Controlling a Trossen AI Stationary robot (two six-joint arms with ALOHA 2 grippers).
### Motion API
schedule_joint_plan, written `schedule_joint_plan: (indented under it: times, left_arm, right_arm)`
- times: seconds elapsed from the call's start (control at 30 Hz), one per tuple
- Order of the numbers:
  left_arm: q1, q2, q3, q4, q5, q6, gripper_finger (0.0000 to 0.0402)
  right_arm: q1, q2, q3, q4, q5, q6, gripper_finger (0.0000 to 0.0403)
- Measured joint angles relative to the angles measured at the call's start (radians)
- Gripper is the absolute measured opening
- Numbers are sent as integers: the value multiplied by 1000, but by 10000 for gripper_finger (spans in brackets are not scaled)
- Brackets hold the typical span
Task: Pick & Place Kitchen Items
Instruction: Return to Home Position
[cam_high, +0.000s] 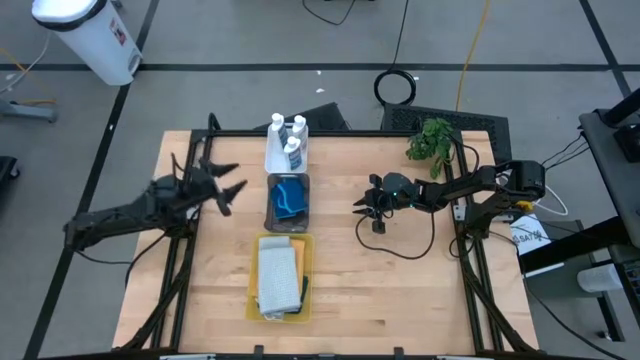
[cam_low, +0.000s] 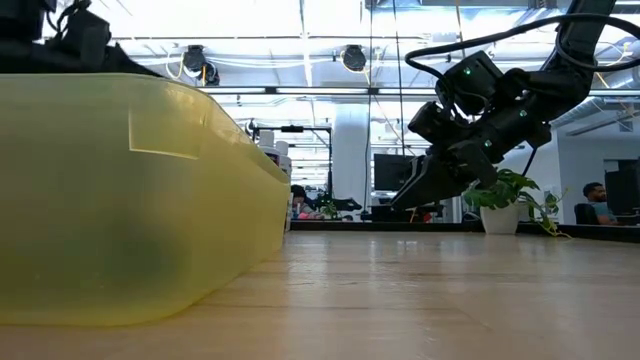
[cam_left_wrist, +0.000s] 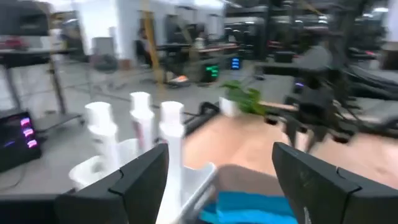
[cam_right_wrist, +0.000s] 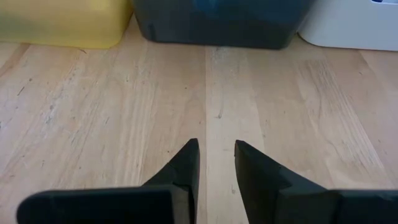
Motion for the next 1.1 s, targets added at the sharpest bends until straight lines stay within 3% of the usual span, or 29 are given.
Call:
schedule_joint_plan:
  times: [0.17, 0.4, 0.57, 0.73, 0.93, 1.1]
  left_arm:
    - [0, -65, -29, 11, 61, -11, 283]
    - [0, -88, -89, -41, 271, -56, 289]
    - [0, -82, -131, 11, 214, -56, 290]
    - [-1, -81, -132, 17, 228, -23, 285]
    - [-1, -80, -132, 15, 220, -38, 291]
    - [-1, -80, -132, 17, 214, 128, 289]
  right_arm:
    - [0, 0, 0, 0, 0, 0, 75]
    - [0, 0, 0, 0, 0, 0, 75]
    - [0, 0, 0, 0, 0, 16, 75]
    - [-6, -19, 0, -12, -1, 29, 75]
    - [-32, -252, 0, -207, -3, 107, 75]
    - [-56, -587, 0, -474, -3, 143, 75]
